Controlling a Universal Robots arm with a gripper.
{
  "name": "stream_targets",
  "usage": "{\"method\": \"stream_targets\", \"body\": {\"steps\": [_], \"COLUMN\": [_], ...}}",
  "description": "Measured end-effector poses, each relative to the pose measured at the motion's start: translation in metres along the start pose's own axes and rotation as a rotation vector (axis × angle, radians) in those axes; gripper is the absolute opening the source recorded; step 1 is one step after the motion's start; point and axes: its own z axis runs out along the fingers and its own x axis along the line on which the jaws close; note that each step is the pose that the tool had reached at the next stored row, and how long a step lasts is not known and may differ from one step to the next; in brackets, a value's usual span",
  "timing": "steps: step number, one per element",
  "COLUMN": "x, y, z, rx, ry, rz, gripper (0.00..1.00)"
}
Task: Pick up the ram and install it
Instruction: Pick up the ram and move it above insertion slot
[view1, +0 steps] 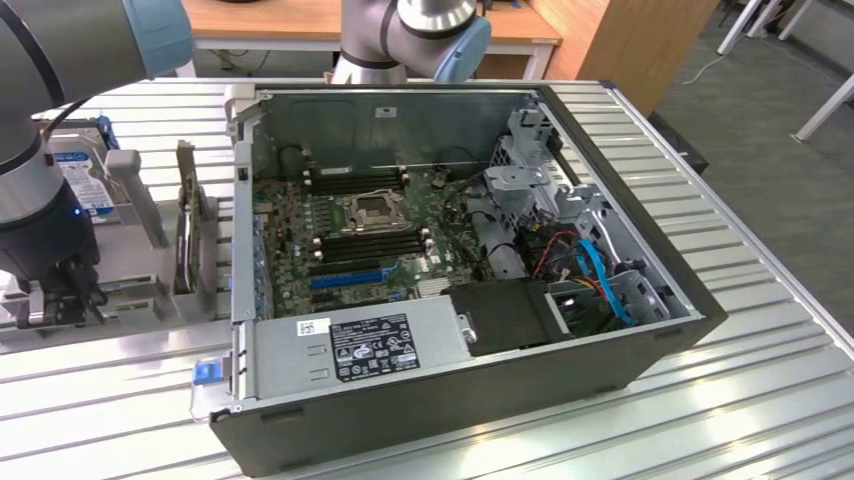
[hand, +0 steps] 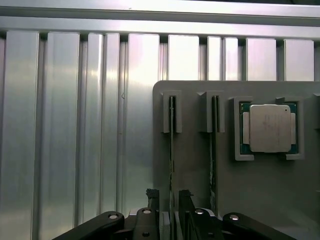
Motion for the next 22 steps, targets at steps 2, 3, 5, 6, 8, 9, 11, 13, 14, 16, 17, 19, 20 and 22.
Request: {"method": "stream_targets", "body": {"steps": [2, 3, 5, 6, 8, 9, 11, 13, 14, 16, 17, 19, 20, 22], "x": [0.0, 0.0, 0.0, 0.0, 0.0001, 0.0001, 0.0001, 0.0, 0.0, -0.0001, -0.0001, -0.0002, -0.0002, -0.0003], "y": [0.0, 0.0, -0.0001, -0.0001, -0.0001, -0.0001, -0.0001, -0.0001, -0.0002, -0.0002, -0.0001, -0.0002, -0.0001, -0.0002], "z": [0.0008, 0.0011, 0.0019, 0.0024, 0.003, 0.003, 0.003, 0.0031, 0.0031, 0.0032, 0.0032, 0.0032, 0.0031, 0.0032], "rx": [0.0001, 0.0, 0.0002, 0.0002, 0.0, 0.0, 0.0, 0.0001, 0.0001, 0.0002, 0.0001, 0.0001, 0.0, 0.0002], "ry": [-0.0001, 0.0, -0.0002, -0.0002, -0.0001, 0.0, 0.0, -0.0001, -0.0002, -0.0002, -0.0002, -0.0002, -0.0001, -0.0002], "rz": [0.0, 0.0, 0.0, 0.0, 0.0, 0.0, 0.0, 0.0, 0.0, 0.0, 0.0, 0.0, 0.0, 0.0], "gripper": [0.29, 0.29, 0.29, 0.29, 0.29, 0.29, 0.29, 0.29, 0.29, 0.29, 0.29, 0.29, 0.29, 0.29]}}
